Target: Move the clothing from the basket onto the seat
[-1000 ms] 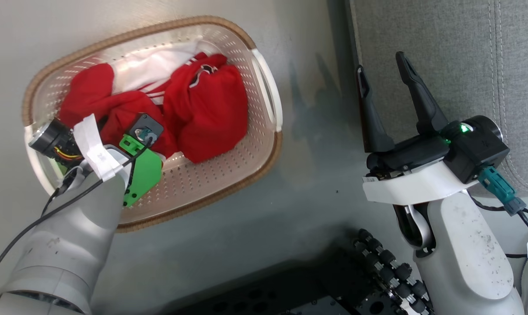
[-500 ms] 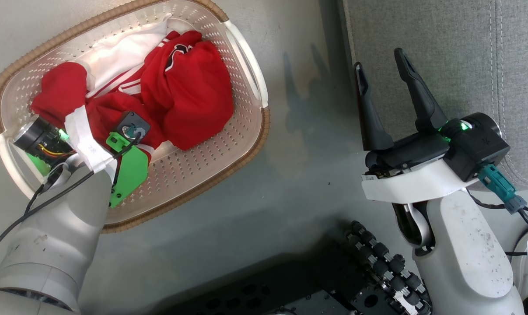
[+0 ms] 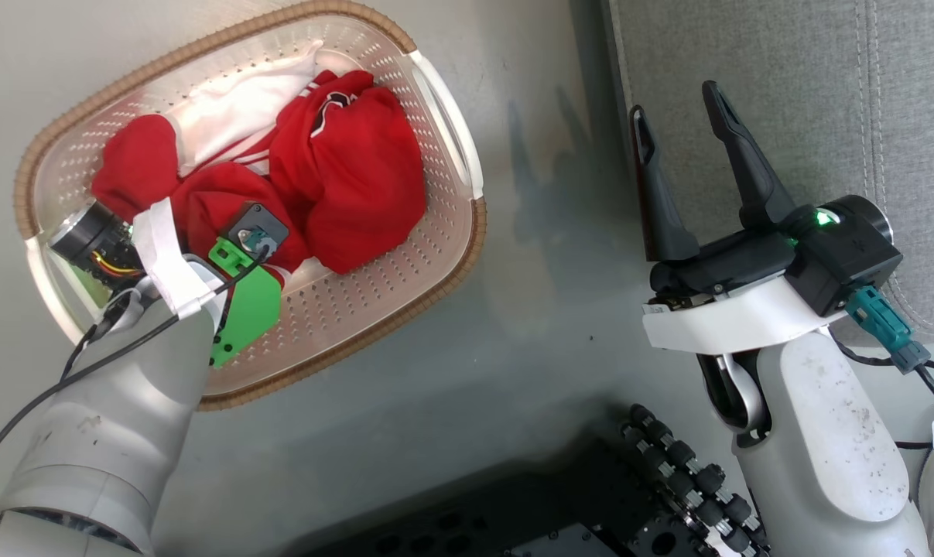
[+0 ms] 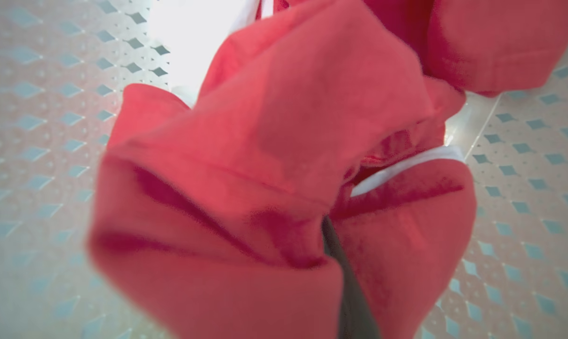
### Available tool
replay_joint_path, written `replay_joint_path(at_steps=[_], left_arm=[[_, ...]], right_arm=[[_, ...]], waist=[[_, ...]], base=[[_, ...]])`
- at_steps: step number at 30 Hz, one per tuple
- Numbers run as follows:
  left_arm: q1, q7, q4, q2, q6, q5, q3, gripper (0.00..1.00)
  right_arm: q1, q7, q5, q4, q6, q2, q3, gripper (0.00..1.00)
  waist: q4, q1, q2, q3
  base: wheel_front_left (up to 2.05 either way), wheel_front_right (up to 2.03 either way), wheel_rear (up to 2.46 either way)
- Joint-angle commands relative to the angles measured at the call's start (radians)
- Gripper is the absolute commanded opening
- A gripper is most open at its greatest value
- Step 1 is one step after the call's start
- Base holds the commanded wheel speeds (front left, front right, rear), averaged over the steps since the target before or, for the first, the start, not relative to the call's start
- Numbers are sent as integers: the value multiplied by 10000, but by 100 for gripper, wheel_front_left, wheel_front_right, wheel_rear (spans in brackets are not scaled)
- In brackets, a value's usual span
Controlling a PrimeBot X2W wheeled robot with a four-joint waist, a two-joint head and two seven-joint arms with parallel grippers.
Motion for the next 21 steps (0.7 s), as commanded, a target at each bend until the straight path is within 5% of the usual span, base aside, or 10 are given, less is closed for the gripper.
replay_joint_path(at_steps=[1, 21], left_arm=[[111, -132, -5, -46, 81, -68, 20, 0], [1841, -2701, -119, -921, 406, -1652, 699, 0]], right_arm=[[-93, -32, -89, 58, 1, -8, -54, 100], [875, -32, -598, 767, 1, -13, -562, 100]], waist=[[141, 0, 0, -324], [1017, 0, 0, -4264]], base=[[0, 0, 0], [0, 0, 0]])
